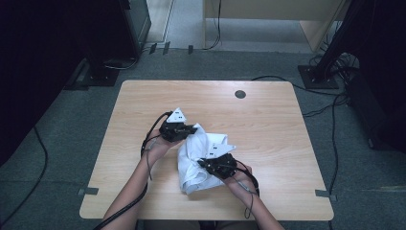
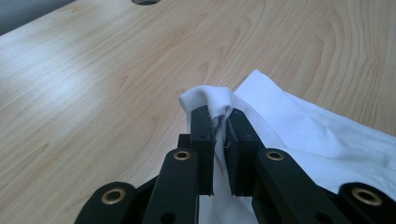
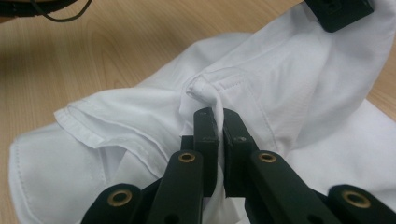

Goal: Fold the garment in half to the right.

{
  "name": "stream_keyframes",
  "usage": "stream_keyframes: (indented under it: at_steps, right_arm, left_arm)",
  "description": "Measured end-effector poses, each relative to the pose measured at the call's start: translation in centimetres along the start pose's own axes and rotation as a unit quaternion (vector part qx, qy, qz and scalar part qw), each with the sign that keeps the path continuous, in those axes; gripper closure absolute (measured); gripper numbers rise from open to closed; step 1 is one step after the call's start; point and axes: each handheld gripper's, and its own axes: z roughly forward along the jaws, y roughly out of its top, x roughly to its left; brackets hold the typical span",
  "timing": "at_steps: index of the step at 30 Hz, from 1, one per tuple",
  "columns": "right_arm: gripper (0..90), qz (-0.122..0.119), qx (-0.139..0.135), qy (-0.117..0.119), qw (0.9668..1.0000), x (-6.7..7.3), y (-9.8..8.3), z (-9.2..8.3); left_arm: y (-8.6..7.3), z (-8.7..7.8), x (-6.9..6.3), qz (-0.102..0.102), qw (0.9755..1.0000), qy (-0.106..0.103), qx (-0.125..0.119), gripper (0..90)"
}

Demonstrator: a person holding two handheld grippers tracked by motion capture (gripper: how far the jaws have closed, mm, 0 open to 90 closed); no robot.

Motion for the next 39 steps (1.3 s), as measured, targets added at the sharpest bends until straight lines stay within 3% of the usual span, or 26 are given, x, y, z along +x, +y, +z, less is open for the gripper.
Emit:
stream_keyframes:
  at_steps: [8, 16, 21, 27, 29, 37, 39]
  right_arm:
    - [88.1, 0.002, 0.02, -0.001, 0.9998, -0.5, -1.2, 0.6]
    - [87.9, -0.006, 0.034, -0.006, 0.9994, -0.5, -1.8, 1.2]
    - [86.9, -0.007, 0.035, -0.008, 0.9993, -0.6, -2.0, 1.2]
    - [72.2, -0.023, 0.015, -0.008, 0.9996, -0.6, -1.9, 0.1]
    - [69.3, -0.026, 0.01, -0.008, 0.9996, -0.6, -1.8, -0.2]
    - [56.4, -0.023, -0.001, 0.008, 0.9997, -1.0, -1.8, -1.3]
    - [54.6, -0.02, -0.004, 0.012, 0.9997, -1.1, -1.9, -1.5]
  left_arm:
    - [-0.9, 1.8, 0.0, -0.004, 0.9998, -0.013, 0.013, 82.8]
    - [-1.2, 2.9, -0.1, 0.006, 0.9995, -0.014, 0.029, 82.5]
    - [-1.2, 3.1, -0.1, -0.004, 0.9994, -0.02, 0.027, 82.0]
    - [-0.6, 2.1, 0.2, -0.017, 0.9995, -0.025, 0.006, 60.3]
    - [-0.1, 1.0, 0.6, -0.028, 0.9992, -0.019, -0.021, 49.9]
    - [-0.2, -0.7, 1.6, -0.033, 0.9991, 0.006, -0.024, 40.2]
    - [-0.7, -1.2, 2.1, -0.048, 0.9981, 0.009, -0.036, 39.1]
